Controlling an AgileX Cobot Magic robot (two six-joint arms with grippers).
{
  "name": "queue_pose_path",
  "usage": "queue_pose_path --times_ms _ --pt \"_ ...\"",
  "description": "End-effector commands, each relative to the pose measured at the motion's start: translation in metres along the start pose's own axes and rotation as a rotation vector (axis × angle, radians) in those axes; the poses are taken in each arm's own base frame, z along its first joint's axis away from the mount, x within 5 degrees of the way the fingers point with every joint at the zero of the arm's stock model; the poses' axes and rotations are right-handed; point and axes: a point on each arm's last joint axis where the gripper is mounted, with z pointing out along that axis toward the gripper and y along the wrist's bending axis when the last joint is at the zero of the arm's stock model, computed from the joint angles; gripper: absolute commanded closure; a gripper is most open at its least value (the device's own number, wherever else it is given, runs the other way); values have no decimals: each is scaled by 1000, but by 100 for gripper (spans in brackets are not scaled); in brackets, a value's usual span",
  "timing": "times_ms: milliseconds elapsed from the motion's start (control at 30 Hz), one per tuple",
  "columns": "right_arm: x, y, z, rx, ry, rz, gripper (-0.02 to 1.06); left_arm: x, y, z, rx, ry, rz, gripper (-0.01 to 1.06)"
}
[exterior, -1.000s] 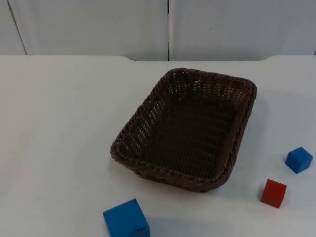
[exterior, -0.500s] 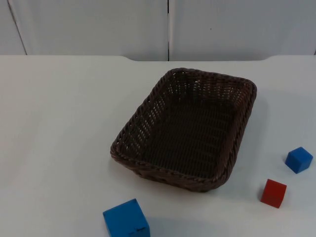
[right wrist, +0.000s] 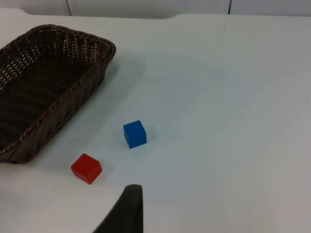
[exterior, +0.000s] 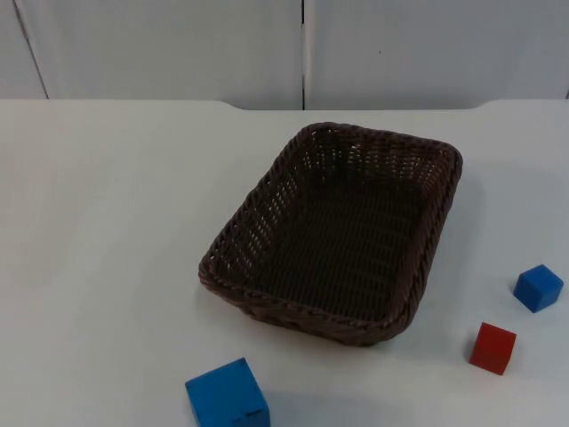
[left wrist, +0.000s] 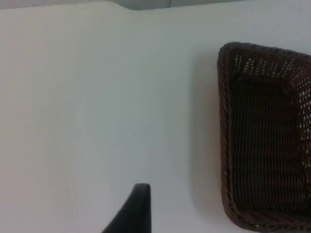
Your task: Pick up the basket with the left hand and place the largest block into the basket with the right hand.
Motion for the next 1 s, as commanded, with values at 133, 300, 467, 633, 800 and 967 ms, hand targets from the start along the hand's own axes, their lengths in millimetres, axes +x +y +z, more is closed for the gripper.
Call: queue_pose_path --times_ms 133,300,467,633,800,967 --pt "0 0 0 4 -6 2 0 -26 -12 28 72 35 74 7" --pt "0 0 0 4 -6 2 0 -34 -18 49 95 77 112 7" --pt "0 0 0 4 -6 2 0 -42 -27 89 128 151 156 7" --pt "0 0 0 4 -6 2 0 -40 -29 122 149 219 164 7" --pt "0 0 0 4 -6 2 0 -30 -28 150 138 279 166 7" --pt "0 0 0 4 -6 2 0 -23 -25 170 136 312 155 7"
